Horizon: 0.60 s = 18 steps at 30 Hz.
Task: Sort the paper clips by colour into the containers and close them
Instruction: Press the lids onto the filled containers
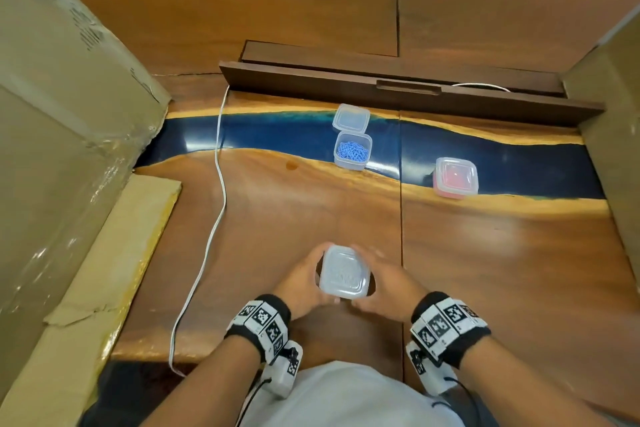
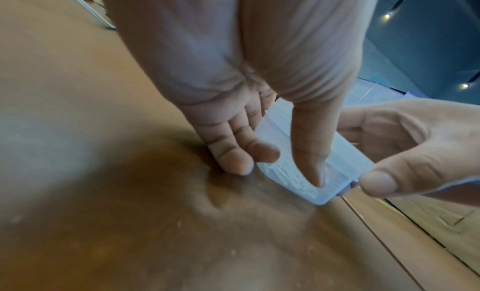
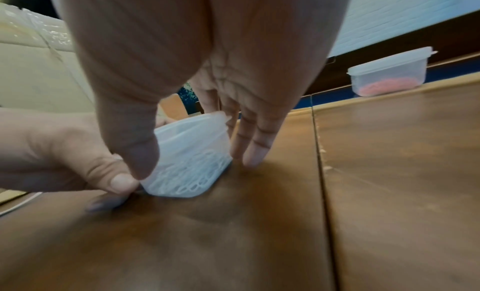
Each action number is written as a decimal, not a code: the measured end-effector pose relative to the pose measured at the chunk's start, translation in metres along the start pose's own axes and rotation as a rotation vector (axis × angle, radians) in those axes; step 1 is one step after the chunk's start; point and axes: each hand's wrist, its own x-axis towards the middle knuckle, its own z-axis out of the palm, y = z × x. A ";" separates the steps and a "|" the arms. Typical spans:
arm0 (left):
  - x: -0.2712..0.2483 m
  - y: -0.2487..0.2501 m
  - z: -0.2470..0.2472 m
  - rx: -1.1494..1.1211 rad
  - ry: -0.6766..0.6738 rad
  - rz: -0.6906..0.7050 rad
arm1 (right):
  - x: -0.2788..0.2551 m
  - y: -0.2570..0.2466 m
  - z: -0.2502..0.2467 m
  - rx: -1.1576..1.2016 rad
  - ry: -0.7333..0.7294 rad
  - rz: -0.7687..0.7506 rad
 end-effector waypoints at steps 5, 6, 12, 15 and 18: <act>-0.009 -0.003 -0.007 -0.024 -0.014 -0.030 | -0.001 -0.023 -0.007 -0.124 -0.034 0.021; -0.010 -0.004 -0.008 -0.017 -0.008 -0.044 | 0.000 -0.025 -0.008 -0.159 -0.041 0.024; -0.011 0.002 -0.007 -0.016 -0.021 -0.047 | 0.007 -0.040 0.006 -0.413 -0.063 0.058; -0.010 0.003 -0.006 0.106 -0.037 0.026 | 0.011 -0.044 0.027 -0.467 0.092 0.048; -0.008 0.000 -0.007 0.272 -0.056 0.082 | 0.012 -0.045 0.035 -0.433 0.199 0.045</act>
